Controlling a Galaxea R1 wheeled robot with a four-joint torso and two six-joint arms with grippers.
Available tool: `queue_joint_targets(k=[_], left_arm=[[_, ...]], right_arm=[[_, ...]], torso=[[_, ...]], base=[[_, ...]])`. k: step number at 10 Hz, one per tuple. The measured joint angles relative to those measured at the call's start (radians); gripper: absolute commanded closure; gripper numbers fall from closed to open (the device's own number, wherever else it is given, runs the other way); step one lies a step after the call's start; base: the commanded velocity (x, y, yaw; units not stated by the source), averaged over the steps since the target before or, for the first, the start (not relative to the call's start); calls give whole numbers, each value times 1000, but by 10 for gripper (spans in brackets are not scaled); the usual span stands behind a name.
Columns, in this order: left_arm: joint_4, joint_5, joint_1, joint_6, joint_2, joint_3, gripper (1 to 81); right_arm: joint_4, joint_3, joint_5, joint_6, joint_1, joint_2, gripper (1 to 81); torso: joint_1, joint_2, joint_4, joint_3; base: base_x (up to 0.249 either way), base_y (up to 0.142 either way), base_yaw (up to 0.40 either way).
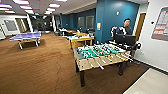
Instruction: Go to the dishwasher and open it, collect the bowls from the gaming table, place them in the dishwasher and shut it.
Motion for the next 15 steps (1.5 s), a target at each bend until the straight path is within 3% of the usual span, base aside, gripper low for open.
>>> queue_joint_targets(k=[15], left_arm=[[0,-1,4,0,51,-79,10]], right_arm=[[-39,-47,-16,0,24,53,10]], torso=[[0,0,0,0]], base=[[0,0,319]])
